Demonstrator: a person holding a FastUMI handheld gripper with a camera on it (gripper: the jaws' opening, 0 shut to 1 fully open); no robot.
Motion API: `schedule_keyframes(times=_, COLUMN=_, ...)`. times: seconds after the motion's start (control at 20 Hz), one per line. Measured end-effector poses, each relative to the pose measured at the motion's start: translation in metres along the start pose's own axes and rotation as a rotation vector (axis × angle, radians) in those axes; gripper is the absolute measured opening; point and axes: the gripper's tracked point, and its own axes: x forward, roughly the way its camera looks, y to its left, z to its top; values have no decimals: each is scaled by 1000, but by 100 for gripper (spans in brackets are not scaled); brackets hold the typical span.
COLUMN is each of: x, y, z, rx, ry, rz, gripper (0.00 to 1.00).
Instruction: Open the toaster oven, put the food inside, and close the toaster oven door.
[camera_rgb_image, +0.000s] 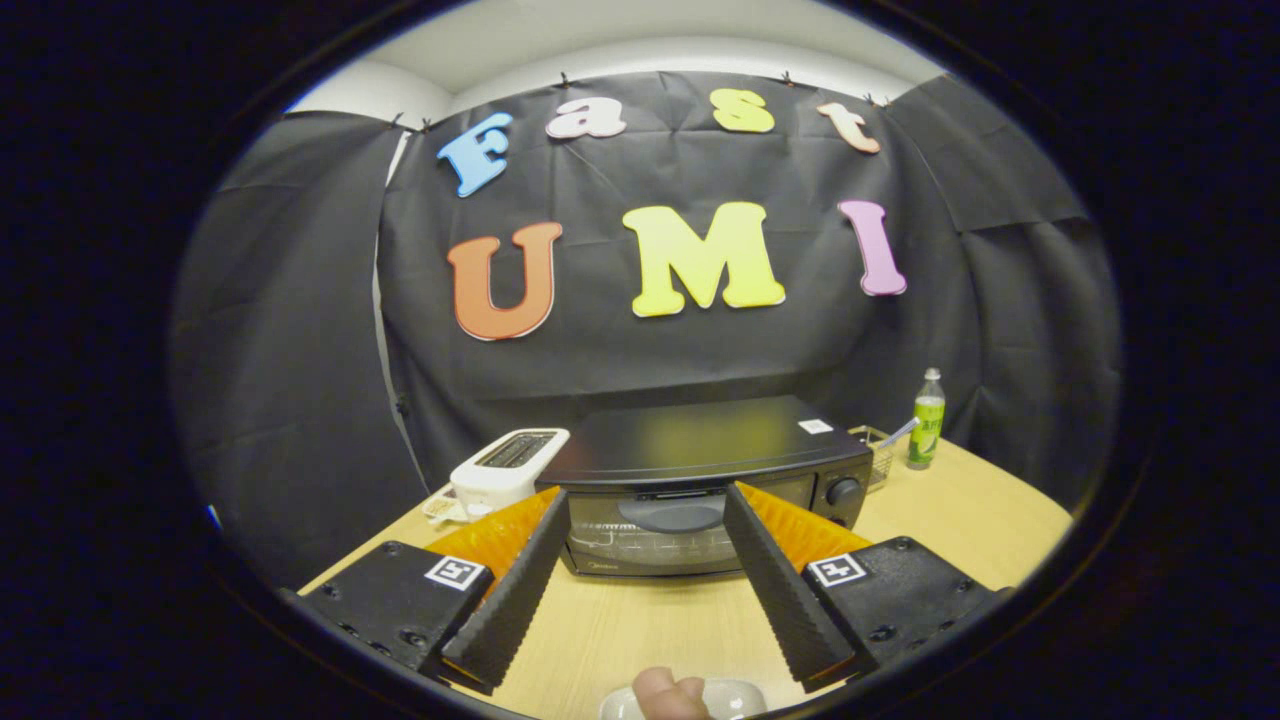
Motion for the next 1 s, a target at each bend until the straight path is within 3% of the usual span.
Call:
schedule_keyframes(times=0.6, x=-131, y=-6, z=51, rx=-31, ry=-76, rz=-48, gripper=100)
schedule_keyframes(times=0.85, x=-176, y=8, z=67, rx=-1, ry=-93, rz=44, gripper=100)
schedule_keyframes(times=1.0, x=-205, y=4, z=80, rx=-7, ry=-120, rz=46, gripper=100)
